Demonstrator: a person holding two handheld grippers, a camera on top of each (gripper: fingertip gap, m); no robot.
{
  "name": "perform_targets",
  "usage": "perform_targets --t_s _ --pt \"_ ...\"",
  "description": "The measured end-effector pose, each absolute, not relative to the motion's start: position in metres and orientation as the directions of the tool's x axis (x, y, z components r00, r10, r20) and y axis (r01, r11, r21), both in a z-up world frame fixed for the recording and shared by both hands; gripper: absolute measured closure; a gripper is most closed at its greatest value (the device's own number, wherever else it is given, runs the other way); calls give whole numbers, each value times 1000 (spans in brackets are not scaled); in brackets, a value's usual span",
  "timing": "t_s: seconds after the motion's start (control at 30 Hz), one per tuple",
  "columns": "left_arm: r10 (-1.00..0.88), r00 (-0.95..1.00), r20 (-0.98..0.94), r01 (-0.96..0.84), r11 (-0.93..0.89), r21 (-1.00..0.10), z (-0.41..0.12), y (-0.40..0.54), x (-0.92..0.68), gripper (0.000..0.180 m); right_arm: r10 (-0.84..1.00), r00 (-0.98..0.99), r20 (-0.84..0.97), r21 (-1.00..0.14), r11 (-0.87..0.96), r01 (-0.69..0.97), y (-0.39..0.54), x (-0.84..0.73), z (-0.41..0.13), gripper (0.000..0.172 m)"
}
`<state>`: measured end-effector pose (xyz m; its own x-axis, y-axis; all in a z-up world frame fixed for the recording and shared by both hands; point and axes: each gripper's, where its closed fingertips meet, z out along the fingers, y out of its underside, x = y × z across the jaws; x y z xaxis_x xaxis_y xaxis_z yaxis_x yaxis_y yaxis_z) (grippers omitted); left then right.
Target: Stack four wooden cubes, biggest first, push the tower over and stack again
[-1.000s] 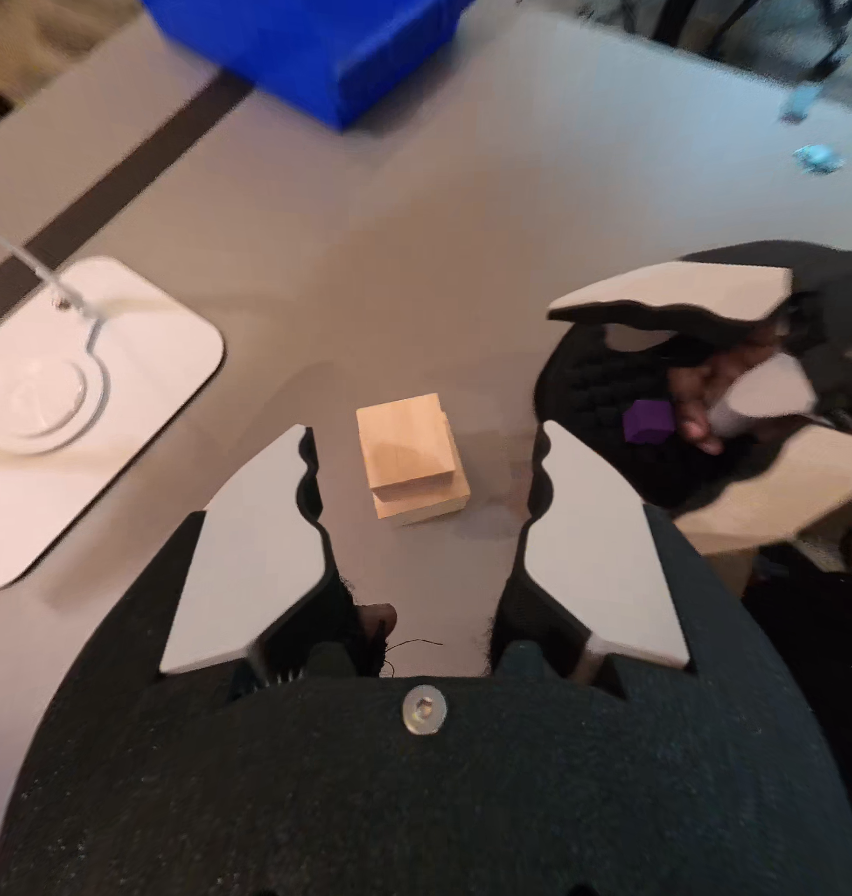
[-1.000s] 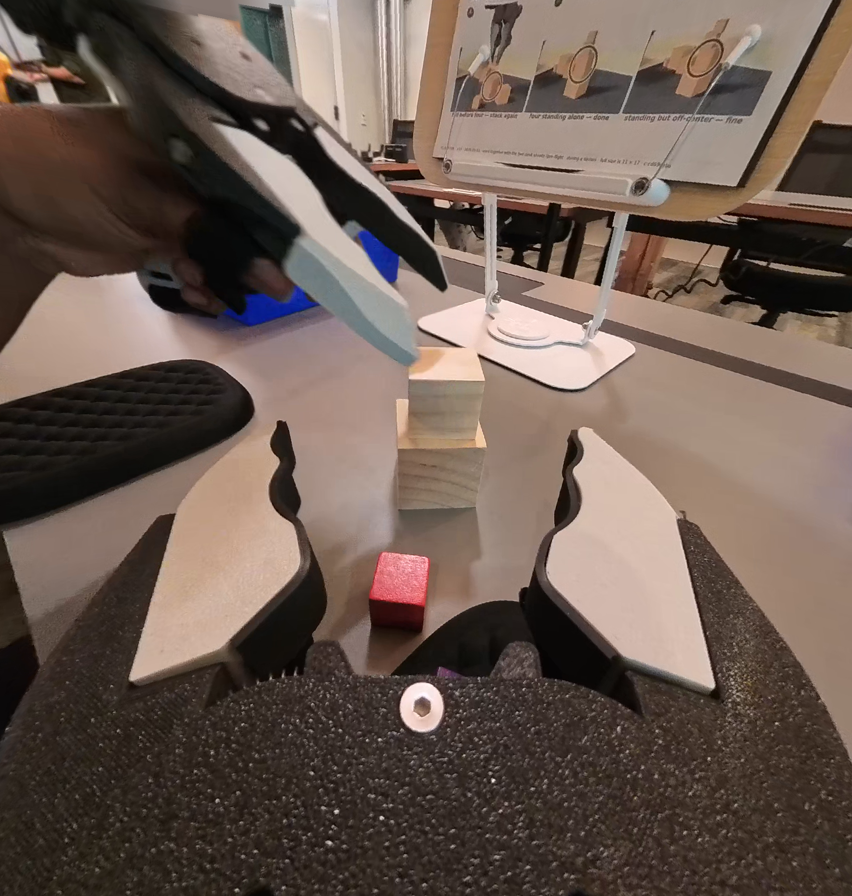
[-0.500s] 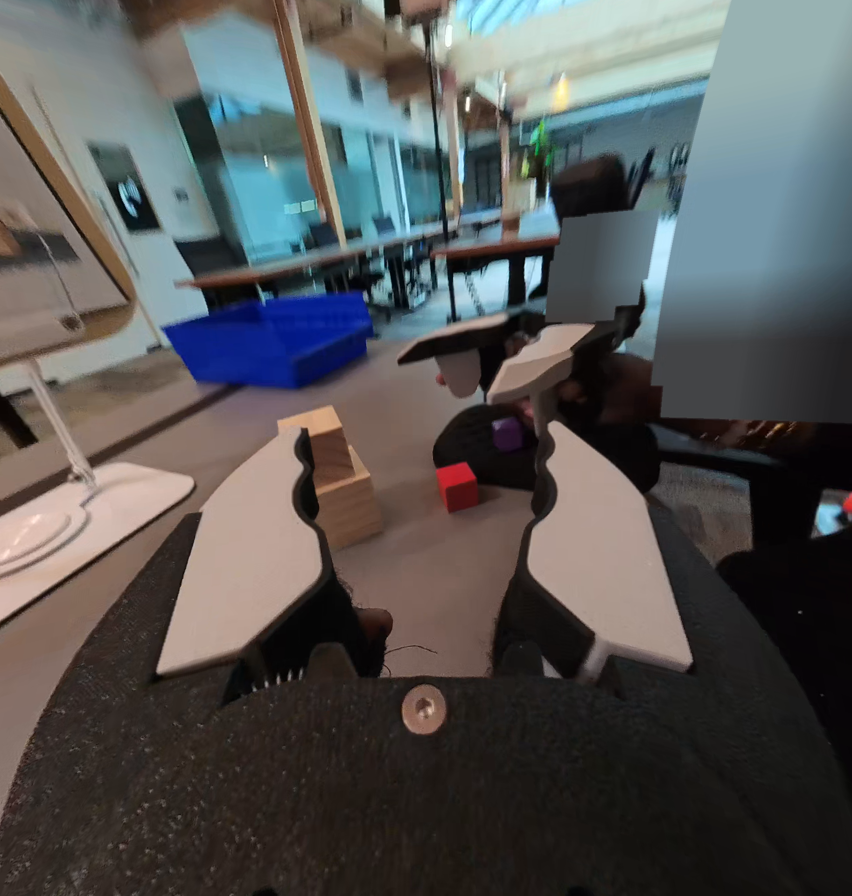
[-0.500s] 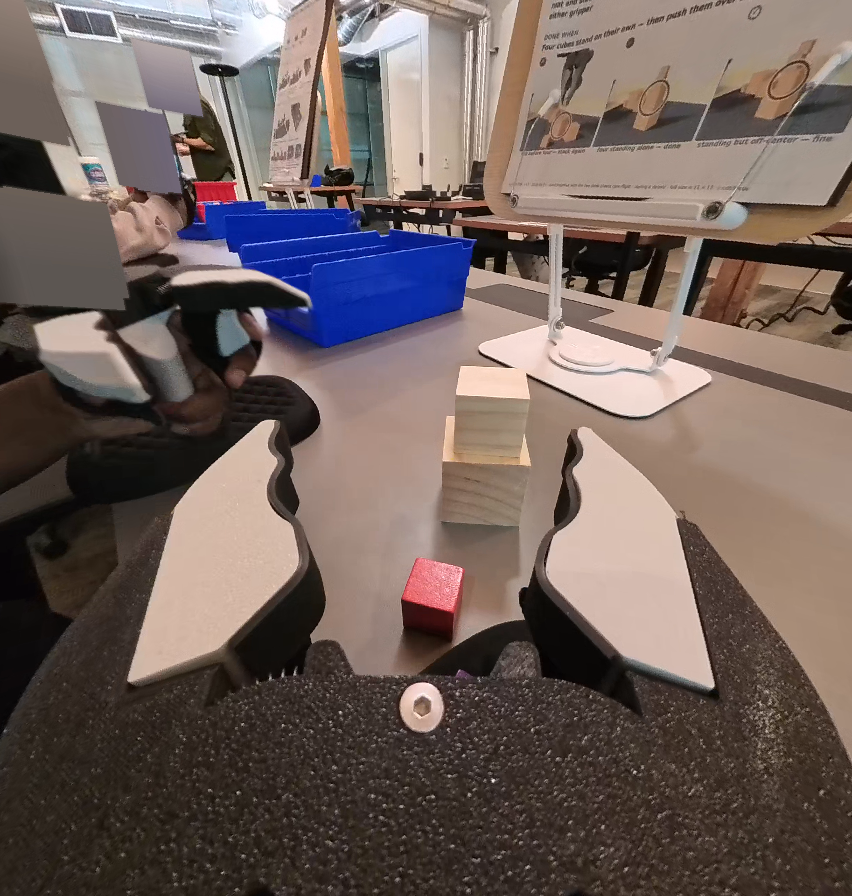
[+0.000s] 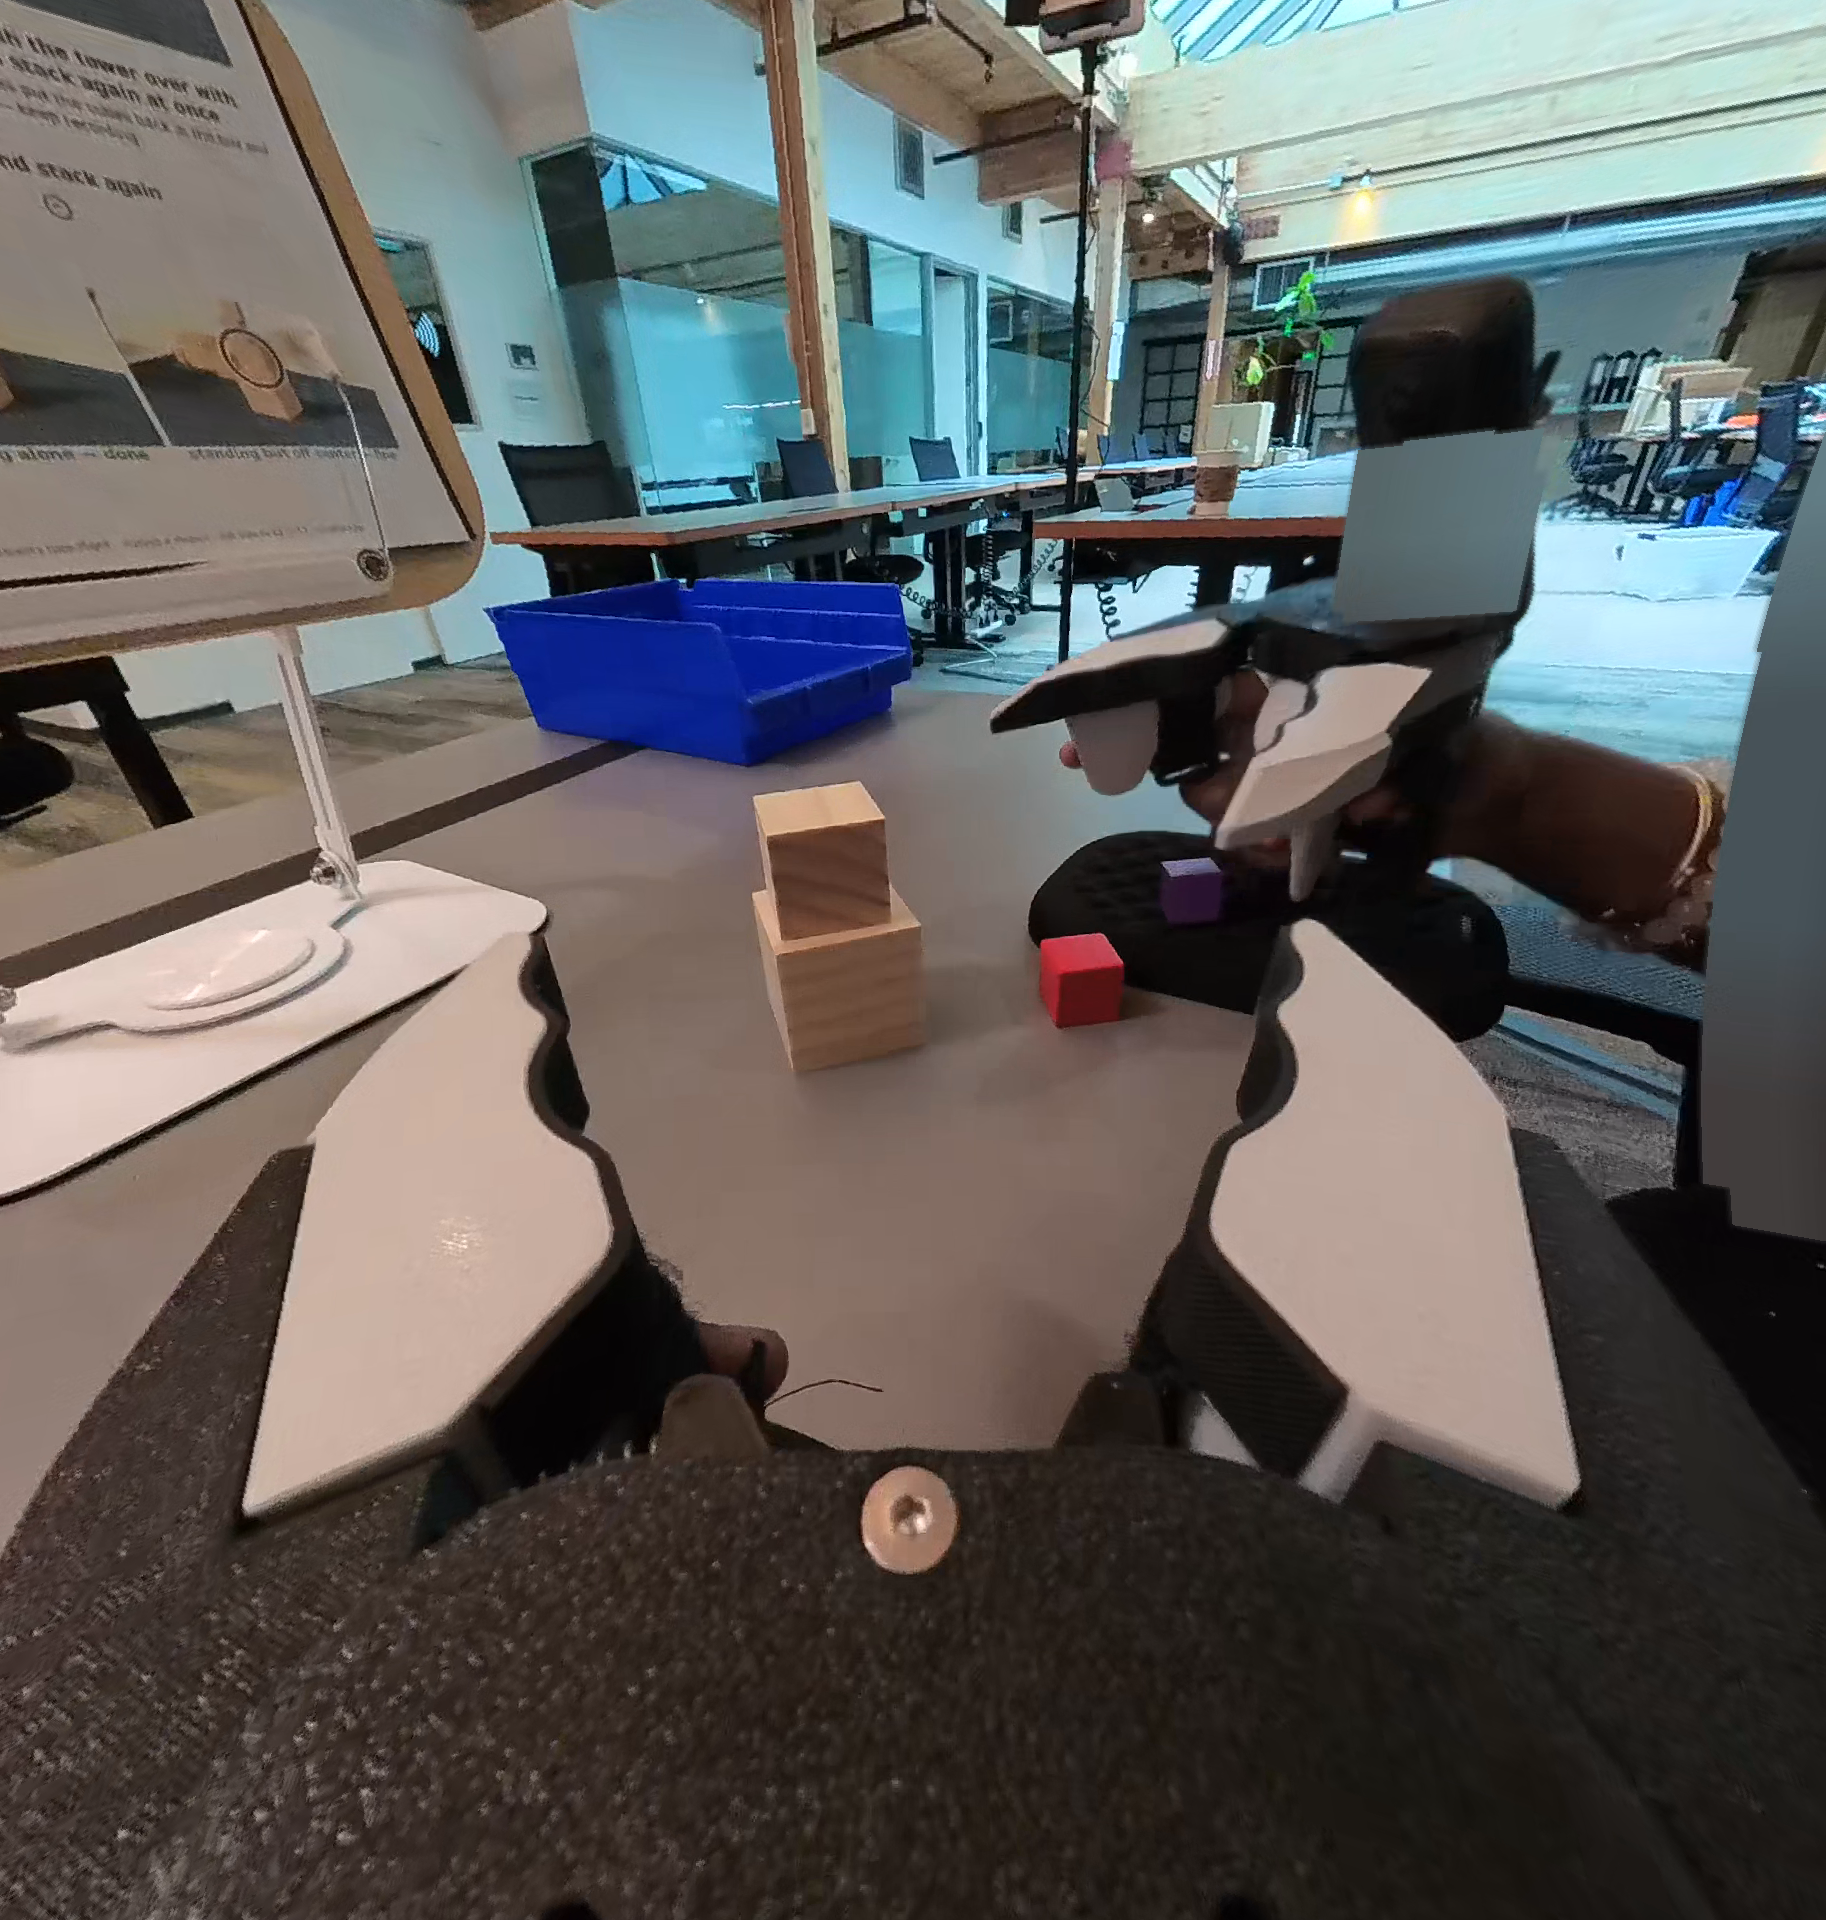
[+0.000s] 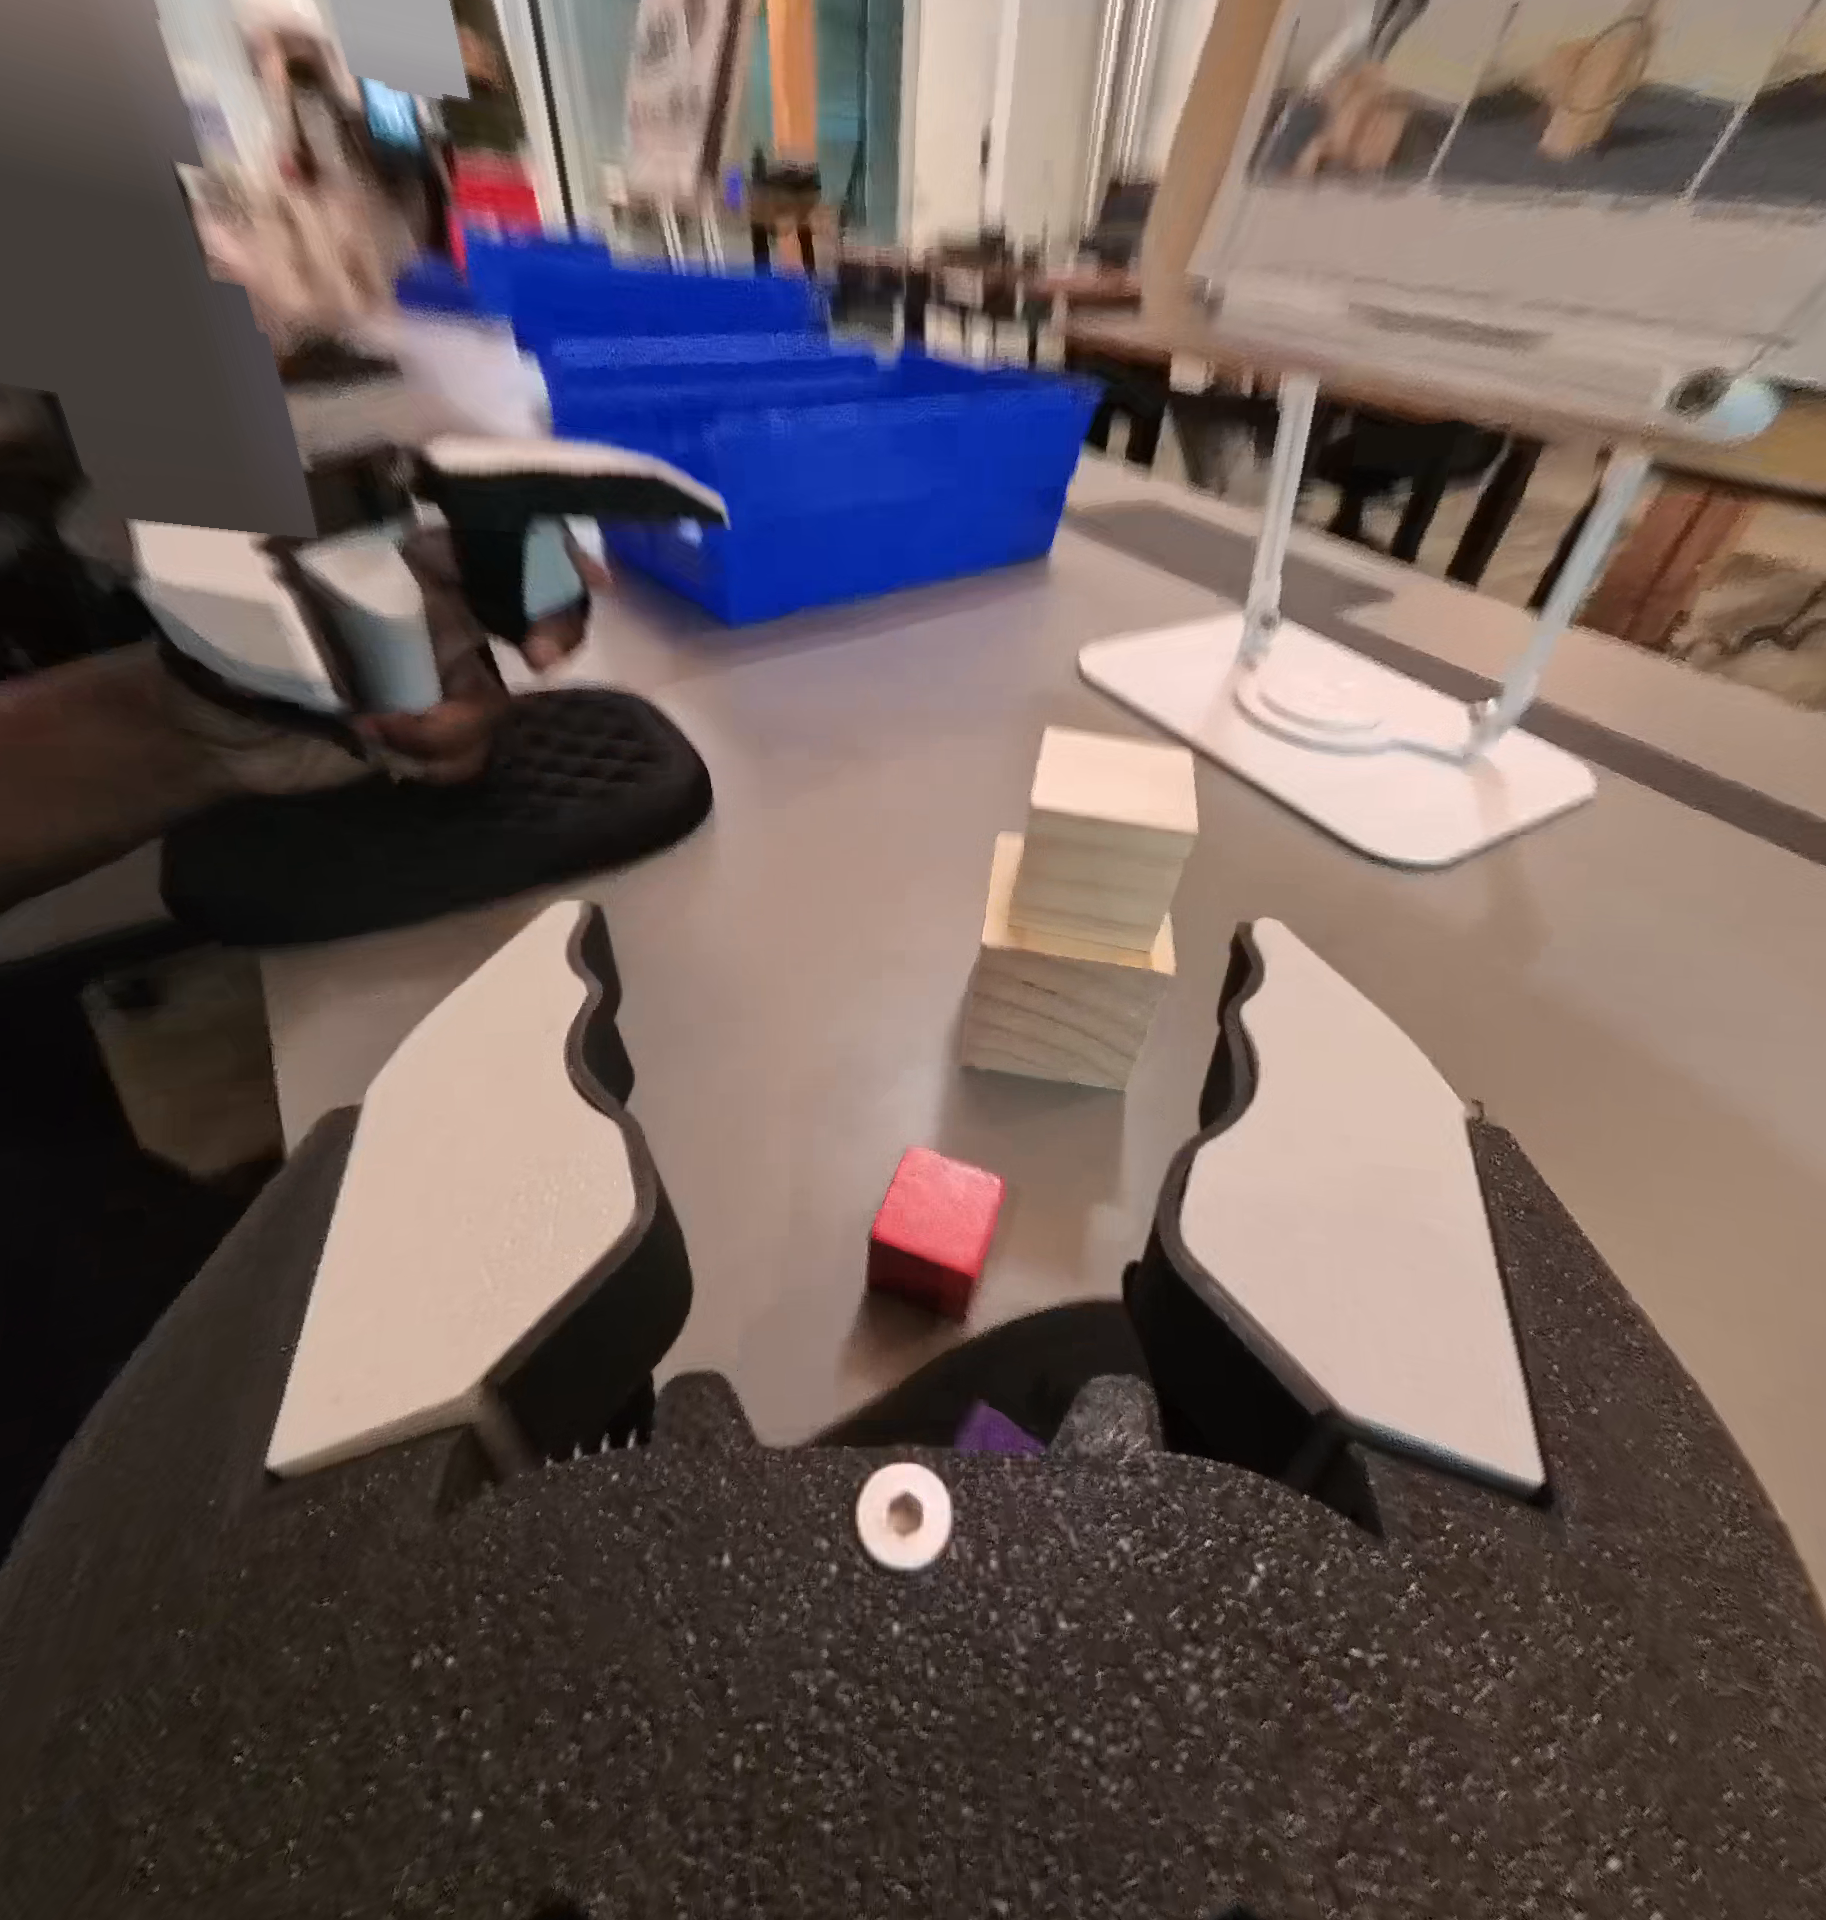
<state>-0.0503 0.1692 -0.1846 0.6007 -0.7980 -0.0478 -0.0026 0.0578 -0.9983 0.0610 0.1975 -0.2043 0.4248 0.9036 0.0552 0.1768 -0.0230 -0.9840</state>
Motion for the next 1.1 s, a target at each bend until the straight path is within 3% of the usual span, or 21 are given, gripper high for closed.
perform_targets --t_s 0.13,0.23,0.43,0.6,0.77,1.1 --pt "-802 597 -18 45 56 -997 -181 168 -55 57 907 395 149 -820 -110 562 203 78 -228 70" --pt "-798 602 -29 41 67 -997 -181 168 -55 59 903 412 123 -673 -229 703 199 85 -244 86" --pt "-793 607 -60 8 81 -997 -183 167 -52 63 850 517 102 -572 -376 730 200 85 -269 115" --pt "-792 609 -42 14 63 -998 -184 169 -53 64 843 530 95 -519 -412 749 198 84 -286 119" --pt "-792 609 -41 16 63 -998 -184 169 -53 67 848 519 107 -499 -405 766 202 82 -296 143" --pt "-799 601 -26 30 55 -998 -183 169 -54 74 869 489 80 -624 -339 704 245 59 -202 143"
